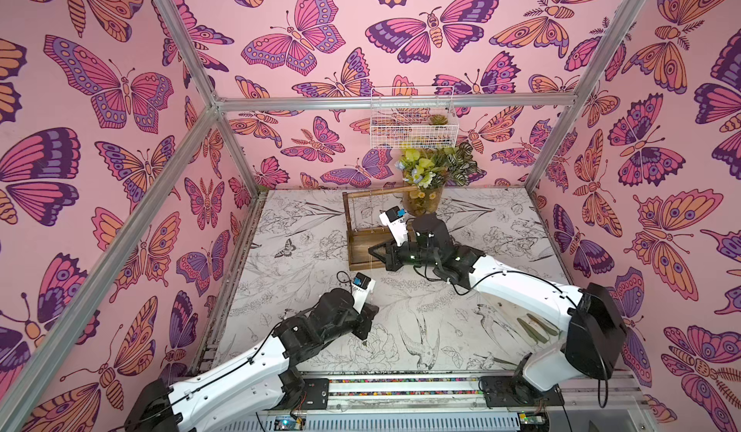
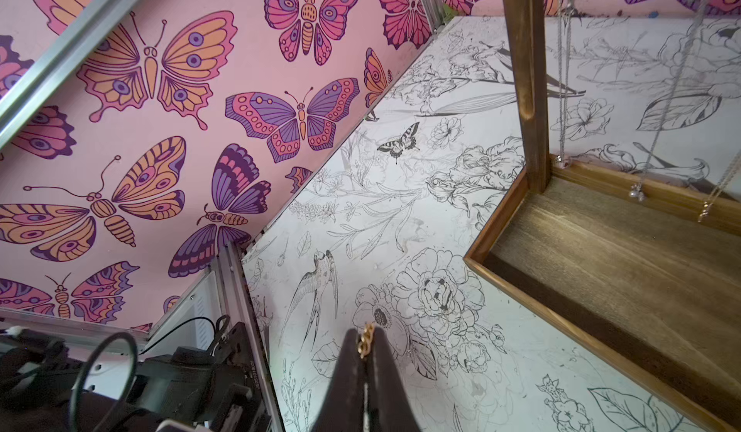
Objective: Take the necklace off the jewelry display stand
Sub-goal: Place the necklace at the center of the board.
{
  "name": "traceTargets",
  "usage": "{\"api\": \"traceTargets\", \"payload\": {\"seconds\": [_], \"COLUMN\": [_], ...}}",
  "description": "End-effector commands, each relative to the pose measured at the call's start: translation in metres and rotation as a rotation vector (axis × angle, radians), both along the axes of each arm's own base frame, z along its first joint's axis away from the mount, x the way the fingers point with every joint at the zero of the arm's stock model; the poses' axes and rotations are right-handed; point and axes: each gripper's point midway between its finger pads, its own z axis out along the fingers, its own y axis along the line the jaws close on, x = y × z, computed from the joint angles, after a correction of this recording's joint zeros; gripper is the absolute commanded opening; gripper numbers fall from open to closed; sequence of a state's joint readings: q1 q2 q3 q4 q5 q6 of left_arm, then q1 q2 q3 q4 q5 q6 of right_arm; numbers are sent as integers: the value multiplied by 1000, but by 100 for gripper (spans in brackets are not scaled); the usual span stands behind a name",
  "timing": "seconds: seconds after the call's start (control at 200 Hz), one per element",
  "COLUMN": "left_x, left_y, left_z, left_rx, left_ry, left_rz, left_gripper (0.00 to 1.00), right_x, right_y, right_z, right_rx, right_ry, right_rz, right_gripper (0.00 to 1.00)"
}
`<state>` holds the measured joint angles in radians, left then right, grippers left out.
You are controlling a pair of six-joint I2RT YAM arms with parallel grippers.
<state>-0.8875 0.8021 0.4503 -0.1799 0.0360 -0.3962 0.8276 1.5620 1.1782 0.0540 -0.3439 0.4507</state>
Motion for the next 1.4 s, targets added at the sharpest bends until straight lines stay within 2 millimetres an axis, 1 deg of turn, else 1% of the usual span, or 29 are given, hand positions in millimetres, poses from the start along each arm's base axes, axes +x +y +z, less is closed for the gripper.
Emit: {"api": "traceTargets", "payload": {"seconds": [0.0, 0.125, 0.275, 0.601, 0.741, 0.751, 0.761, 0.836, 1.021, 1.141, 1.397], "left_x": [-2, -7, -13, -23, -24, -28, -30, -32, -35, -34, -34], "left_y": [13, 16, 18, 24, 24, 29, 31, 33, 36, 36, 31], "left_z": [-14, -22, -35, -59, -65, -77, -80, -87, -97, -100, -107], "left_rx": [34, 43, 63, 92, 97, 123, 131, 141, 148, 156, 167], "left_ry": [30, 62, 88, 156, 186, 201, 207, 220, 242, 241, 259], "left_rz": [69, 82, 94, 127, 140, 141, 142, 146, 156, 155, 145], "left_gripper": [3, 3, 3, 3, 3, 2, 2, 2, 3, 2, 2], "right_x": [-7, -11, -11, -14, -14, -15, -15, -15, -13, -12, -11], "right_y": [14, 20, 23, 19, 16, 16, 16, 17, 20, 22, 24], "right_z": [-16, -35, -56, -90, -105, -106, -108, -113, -131, -141, -156], "right_rx": [8, -4, -27, -68, -90, -92, -94, -101, -115, -125, -142], "right_ry": [35, 62, 91, 132, 146, 148, 151, 156, 177, 192, 211], "right_rz": [35, 46, 42, 33, 25, 25, 26, 30, 31, 31, 33], "right_gripper": [0, 0, 0, 0, 0, 0, 0, 0, 0, 0, 0]}}
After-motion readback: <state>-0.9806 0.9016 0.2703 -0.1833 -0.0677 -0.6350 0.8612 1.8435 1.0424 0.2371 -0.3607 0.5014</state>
